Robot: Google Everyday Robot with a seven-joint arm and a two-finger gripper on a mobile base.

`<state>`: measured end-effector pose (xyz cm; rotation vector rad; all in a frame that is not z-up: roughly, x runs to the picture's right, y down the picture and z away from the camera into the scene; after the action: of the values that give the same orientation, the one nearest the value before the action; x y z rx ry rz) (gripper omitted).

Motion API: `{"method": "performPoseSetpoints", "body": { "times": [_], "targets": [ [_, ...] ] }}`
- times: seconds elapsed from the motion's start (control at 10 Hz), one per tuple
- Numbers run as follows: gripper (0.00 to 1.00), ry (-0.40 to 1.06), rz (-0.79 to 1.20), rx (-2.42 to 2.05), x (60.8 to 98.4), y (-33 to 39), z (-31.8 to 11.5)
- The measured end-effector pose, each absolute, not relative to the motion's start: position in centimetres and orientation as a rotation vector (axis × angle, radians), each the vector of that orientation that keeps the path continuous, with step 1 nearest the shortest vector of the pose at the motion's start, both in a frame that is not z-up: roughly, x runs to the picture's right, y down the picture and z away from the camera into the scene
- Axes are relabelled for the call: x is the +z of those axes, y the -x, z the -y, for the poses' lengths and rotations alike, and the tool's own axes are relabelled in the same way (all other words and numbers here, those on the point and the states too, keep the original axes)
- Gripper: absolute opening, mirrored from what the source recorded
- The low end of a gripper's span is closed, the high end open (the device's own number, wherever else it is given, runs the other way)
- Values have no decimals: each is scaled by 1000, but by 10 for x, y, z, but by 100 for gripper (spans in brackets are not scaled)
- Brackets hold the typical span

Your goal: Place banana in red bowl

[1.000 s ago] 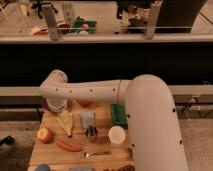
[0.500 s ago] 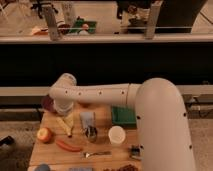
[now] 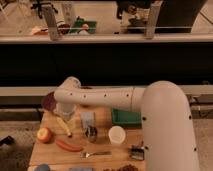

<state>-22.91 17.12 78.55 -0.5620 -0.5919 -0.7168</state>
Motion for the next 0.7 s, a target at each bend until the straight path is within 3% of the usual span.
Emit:
{"method": "performPoseSetpoints", "body": {
  "times": [0.7],
  "targets": [
    [80, 610, 696, -723, 807, 238, -191]
  ]
}}
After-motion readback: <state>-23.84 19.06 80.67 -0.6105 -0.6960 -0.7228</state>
